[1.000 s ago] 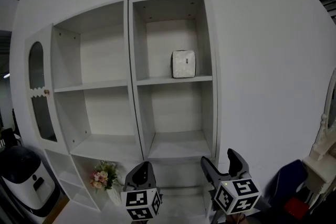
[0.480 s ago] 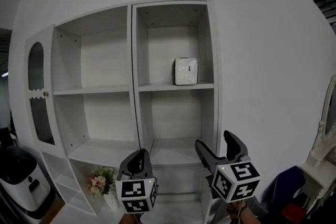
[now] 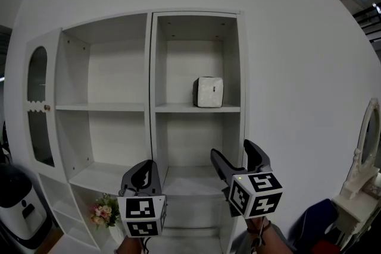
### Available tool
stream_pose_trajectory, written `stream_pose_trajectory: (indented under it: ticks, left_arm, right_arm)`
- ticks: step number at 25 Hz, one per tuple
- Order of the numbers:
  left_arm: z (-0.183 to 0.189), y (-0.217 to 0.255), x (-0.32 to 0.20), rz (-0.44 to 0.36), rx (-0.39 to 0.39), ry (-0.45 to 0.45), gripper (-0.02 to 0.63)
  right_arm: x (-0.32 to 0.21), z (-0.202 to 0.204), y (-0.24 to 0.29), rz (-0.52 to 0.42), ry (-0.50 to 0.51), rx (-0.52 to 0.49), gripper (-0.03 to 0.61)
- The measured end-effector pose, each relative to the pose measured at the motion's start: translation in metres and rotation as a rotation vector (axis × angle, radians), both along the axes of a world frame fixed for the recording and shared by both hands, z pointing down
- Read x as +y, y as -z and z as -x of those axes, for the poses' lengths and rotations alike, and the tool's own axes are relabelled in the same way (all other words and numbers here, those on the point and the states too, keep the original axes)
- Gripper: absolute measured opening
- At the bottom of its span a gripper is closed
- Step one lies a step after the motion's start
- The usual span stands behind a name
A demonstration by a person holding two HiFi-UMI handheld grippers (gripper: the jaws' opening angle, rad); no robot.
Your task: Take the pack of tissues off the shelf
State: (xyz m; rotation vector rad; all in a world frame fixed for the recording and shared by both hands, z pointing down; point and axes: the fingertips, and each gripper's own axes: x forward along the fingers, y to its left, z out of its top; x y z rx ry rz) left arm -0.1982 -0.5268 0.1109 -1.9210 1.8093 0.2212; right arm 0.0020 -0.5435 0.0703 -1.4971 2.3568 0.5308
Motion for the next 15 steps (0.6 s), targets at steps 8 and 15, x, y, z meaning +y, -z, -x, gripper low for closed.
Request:
stream_pose_trajectory:
  ticks: [8,15]
  left_arm:
    - [0.004,0.029,0.002,-0.038,0.003,-0.006,0.018]
    - [0.007,0.043,-0.002,-0.063,-0.009,-0.004,0.018]
  right_arm:
    - [-0.01,0.013,0.036,-0.031,-0.001,0.002,0.396]
    - [-0.026,0.018,0.055,-0.031,-0.012,0.01,0.403]
